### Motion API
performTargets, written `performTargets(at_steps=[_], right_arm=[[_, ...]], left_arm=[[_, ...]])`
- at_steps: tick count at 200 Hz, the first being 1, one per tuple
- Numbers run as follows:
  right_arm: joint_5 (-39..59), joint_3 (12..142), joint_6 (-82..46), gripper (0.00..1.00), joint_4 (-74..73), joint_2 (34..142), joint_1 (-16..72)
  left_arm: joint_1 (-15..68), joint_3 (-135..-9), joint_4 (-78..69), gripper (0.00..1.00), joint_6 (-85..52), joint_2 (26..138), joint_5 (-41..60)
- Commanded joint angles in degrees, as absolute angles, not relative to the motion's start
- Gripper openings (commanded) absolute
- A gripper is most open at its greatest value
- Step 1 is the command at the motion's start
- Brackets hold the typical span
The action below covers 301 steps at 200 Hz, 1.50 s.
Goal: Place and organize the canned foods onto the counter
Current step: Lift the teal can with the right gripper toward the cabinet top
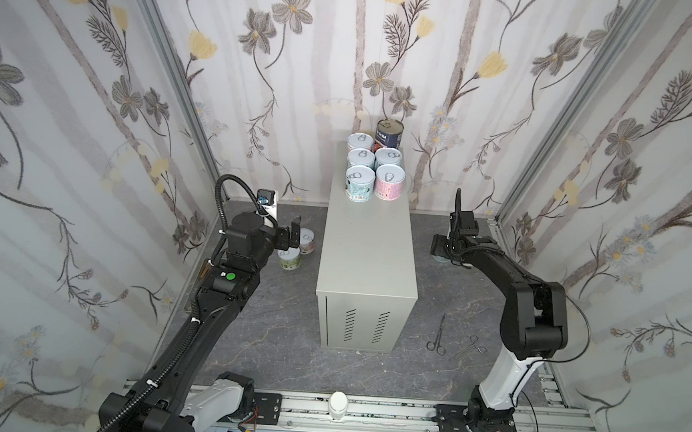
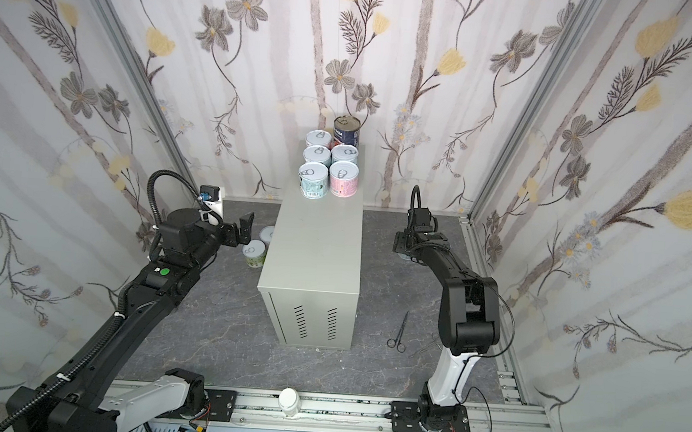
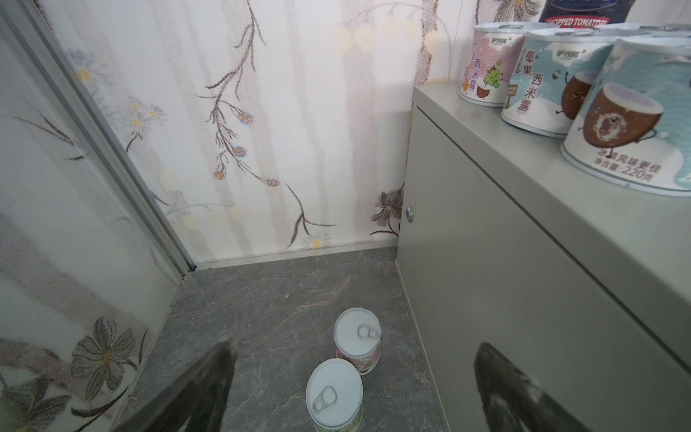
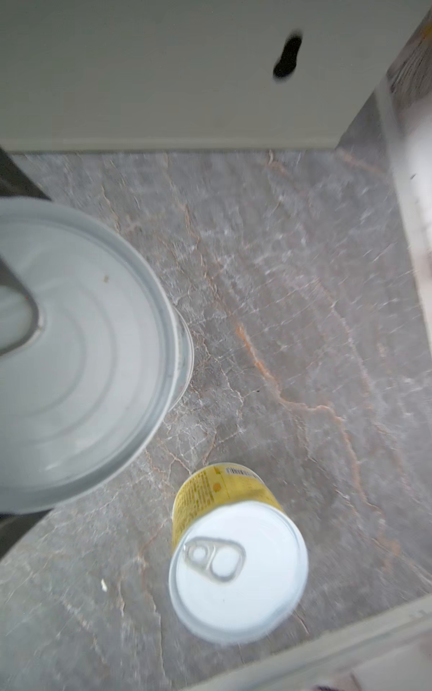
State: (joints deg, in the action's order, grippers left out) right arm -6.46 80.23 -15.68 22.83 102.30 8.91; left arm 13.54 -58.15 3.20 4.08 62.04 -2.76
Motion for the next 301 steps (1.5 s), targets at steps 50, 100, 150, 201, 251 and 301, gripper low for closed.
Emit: performTargets(at_steps=[50,100,150,201,251,301], right_arm=[[-8.83,95.74,-11.16,0.49,38.22,88.04,15.21],[-13.93,107.38,-12.73,0.49,47.13,84.37,23.73],[-14.32,115.37,-15.63,0.49,51.94,85.45,33.30],[-17.41,129.87,-16.79,0.49,60.76,95.20,43.19],[-17.84,132.62,-18.00,0.54,63.02,99.72,44.30],[-19.30,136.52,-18.11,0.54,65.59,103.80,43.97]], left_arm=[[12.83,-58.87,1.50,1.00,3.70,61.40,-0.48],[12.75,-58.57,1.89,1.00,3.09,60.07,0.15],[12.79,-58.58,3.57,1.00,1.85,57.74,0.35],[12.82,-57.05,3.16,1.00,2.28,53.62,-0.06],[12.83,-56.03,2.60,1.00,2.92,49.81,-2.20],[12.83,-56.14,3.92,1.00,2.86,46.74,-2.77]])
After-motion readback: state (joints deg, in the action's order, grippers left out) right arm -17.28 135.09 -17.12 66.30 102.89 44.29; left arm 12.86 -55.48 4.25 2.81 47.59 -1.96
